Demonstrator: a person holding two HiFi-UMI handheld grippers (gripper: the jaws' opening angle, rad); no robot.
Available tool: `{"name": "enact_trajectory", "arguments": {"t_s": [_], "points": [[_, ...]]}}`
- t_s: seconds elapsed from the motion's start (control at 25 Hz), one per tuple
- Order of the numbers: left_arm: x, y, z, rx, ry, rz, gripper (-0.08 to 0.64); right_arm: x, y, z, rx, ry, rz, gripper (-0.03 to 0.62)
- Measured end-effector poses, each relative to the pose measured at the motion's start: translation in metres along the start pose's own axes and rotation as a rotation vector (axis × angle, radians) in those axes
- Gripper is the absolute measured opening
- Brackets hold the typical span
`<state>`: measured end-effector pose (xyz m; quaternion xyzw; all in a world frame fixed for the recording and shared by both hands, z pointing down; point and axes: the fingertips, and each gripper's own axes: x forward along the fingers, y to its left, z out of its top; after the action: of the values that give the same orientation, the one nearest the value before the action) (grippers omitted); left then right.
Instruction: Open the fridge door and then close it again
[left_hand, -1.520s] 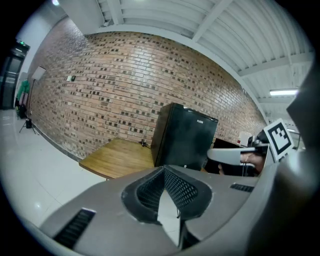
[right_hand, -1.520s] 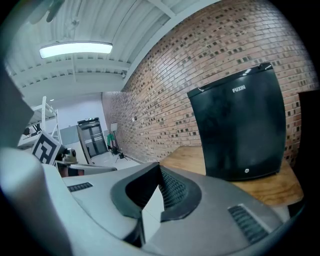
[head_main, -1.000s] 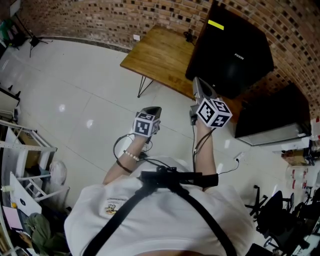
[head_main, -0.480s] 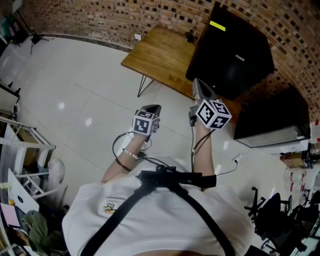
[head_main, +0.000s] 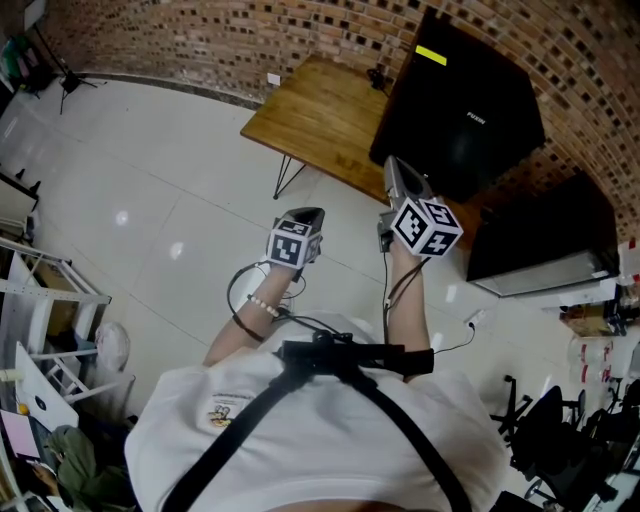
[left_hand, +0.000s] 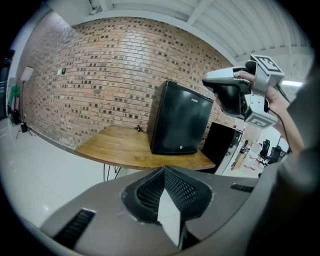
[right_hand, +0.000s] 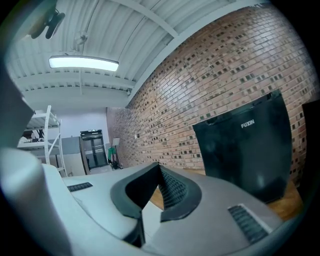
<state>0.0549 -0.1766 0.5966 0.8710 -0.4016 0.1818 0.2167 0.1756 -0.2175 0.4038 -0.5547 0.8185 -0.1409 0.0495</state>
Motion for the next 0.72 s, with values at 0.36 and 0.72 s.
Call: {"name": "enact_trajectory", "arguments": {"t_s": [0.36, 0.72], "points": [[0.003, -0.007, 0.009, 0.018, -0.013, -0.011, 0.002, -0.003, -0.004, 0.010, -0.013, -0.014, -0.006, 0.000], [0.005, -0.014, 0.016, 0.018, -0.028, -0.008, 0.002, -0.008, -0.021, 0.009, -0.047, 0.007, -0.072, 0.040]]}}
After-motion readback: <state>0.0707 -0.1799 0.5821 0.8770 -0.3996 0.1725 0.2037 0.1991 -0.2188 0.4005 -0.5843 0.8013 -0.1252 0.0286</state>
